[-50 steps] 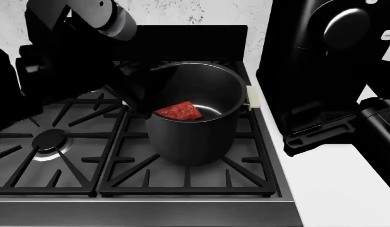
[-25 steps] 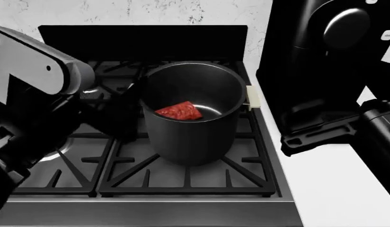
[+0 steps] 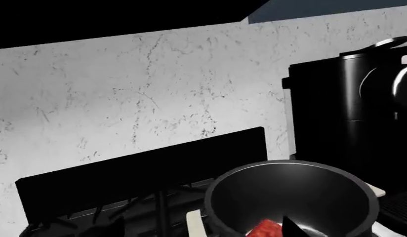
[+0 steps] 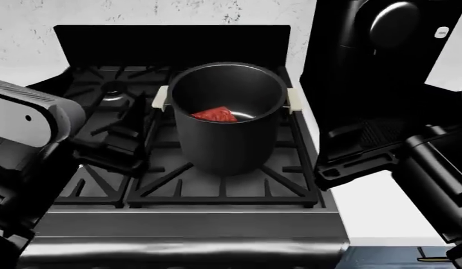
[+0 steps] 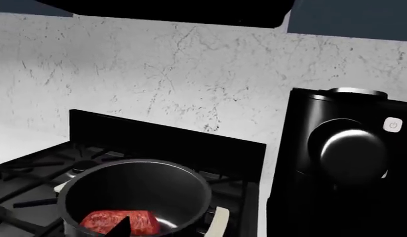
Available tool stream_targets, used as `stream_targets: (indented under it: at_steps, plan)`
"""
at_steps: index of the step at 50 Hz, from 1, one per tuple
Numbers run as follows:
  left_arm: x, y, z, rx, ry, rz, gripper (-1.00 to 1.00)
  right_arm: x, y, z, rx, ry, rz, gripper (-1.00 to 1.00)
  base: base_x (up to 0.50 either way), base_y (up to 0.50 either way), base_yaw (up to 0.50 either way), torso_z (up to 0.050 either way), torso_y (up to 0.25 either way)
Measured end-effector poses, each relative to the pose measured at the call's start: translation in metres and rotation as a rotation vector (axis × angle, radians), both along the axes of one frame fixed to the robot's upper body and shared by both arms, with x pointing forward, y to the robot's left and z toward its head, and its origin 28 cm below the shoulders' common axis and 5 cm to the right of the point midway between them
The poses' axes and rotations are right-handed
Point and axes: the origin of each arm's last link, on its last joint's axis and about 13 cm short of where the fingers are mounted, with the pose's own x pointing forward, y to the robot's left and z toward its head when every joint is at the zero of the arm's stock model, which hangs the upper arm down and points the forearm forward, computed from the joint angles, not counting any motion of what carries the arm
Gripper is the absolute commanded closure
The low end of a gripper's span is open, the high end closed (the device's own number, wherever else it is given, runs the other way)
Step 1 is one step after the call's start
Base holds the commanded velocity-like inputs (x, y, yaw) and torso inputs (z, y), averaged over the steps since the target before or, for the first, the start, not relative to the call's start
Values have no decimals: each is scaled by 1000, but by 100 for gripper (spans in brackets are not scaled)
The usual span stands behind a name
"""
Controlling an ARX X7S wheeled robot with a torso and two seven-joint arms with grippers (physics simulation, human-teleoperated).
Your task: Frozen meat rests on a plate on the counter. Retrieve the meat and place it in a pot on a burner. Then turn the burner on.
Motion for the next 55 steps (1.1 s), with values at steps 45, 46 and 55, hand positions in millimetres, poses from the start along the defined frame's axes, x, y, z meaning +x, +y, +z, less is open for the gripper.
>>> stream_targets:
  at_steps: [45,46,55]
  plan:
    - [8,-6,-42,-143,-94,39,-100,2,0,-13,-1,6,-10,-100,-183,0,0,-4,0]
    - [7,-6,-43,-141,-97,40,-100,2,0,-13,-2,5,-11,-100,0,0,0,-50,0]
    - [4,-6,-50,-103,-146,56,-100,-4,-1,-17,0,-7,-23,-100,0,0,0,-50,0]
